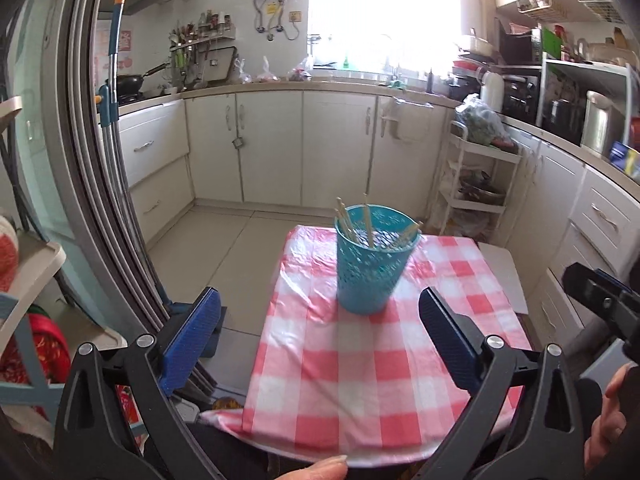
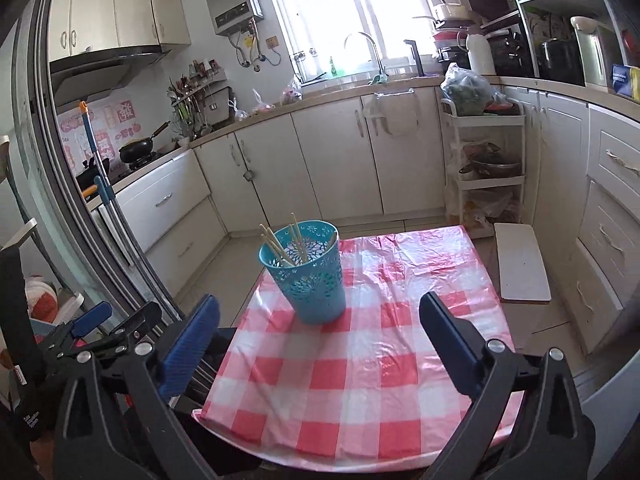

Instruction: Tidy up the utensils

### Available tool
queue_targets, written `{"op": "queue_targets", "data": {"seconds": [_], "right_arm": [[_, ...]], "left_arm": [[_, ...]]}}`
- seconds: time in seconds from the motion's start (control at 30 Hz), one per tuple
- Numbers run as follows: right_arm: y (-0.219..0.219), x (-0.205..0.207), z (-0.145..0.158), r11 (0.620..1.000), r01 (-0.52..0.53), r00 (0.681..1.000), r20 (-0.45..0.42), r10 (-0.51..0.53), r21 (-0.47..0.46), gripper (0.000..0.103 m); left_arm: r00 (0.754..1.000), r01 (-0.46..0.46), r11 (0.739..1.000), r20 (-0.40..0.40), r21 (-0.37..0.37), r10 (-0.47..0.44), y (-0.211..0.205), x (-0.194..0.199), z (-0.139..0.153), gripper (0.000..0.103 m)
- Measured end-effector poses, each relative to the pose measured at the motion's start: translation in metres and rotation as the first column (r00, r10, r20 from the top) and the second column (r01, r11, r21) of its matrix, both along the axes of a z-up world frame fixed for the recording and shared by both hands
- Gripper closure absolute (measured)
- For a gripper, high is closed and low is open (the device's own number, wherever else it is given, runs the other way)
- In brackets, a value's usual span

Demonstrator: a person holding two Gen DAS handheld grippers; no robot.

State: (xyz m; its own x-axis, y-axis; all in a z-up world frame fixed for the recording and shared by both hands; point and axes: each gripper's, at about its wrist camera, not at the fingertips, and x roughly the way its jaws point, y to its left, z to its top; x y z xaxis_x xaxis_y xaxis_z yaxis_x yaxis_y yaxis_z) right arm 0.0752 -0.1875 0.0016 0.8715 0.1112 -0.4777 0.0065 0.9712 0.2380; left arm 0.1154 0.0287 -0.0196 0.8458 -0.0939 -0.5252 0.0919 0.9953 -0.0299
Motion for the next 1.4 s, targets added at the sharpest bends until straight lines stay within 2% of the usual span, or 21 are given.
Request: {"op": "queue_targets", "data": {"seconds": [0.13, 0.23, 0.4, 0.5, 0.63, 0.9, 1.4], "right_arm": [[0.015, -0.04, 0.009, 0.997, -0.003, 0.999, 0.046, 0.006, -0.071, 0.007], [0.023, -0.07, 0.014, 0.997, 0.01, 0.997, 0.079, -0.004, -0.082, 0.007], [0.031, -0.111, 0.001, 0.999, 0.01, 0.995, 0.095, -0.006, -0.045, 0.007], [0.036, -0.125, -0.006, 0.998, 0.008, 0.996, 0.088, -0.003, -0.063, 0.007], [0.036, -0.13, -0.007, 0.999, 0.007, 0.997, 0.073, -0.003, -0.054, 0.007], [0.042, -0.144, -0.005, 0.997, -0.009, 0.995, 0.096, 0.016, -0.071, 0.007], [0.046, -0.149, -0.005, 0.996, -0.021, 0.995, 0.095, 0.028, -0.081, 0.007]], "left_arm": [[0.999, 0.022, 0.999, -0.028, -0.031, -0.022, 0.011, -0.035, 0.008, 0.008], [0.999, -0.009, 0.998, -0.045, -0.063, 0.006, 0.023, -0.06, 0.012, 0.008], [0.995, -0.068, 0.998, -0.07, -0.009, 0.067, 0.026, -0.093, 0.001, 0.008], [0.994, -0.083, 0.996, -0.07, 0.012, 0.084, 0.025, -0.11, -0.006, 0.008], [0.995, -0.073, 0.996, -0.066, 0.046, 0.076, 0.021, -0.123, -0.01, 0.008], [0.995, -0.087, 0.995, -0.039, 0.048, 0.089, 0.021, -0.135, -0.003, 0.008], [0.996, -0.077, 0.996, -0.044, 0.055, 0.08, 0.02, -0.14, -0.002, 0.008]]}}
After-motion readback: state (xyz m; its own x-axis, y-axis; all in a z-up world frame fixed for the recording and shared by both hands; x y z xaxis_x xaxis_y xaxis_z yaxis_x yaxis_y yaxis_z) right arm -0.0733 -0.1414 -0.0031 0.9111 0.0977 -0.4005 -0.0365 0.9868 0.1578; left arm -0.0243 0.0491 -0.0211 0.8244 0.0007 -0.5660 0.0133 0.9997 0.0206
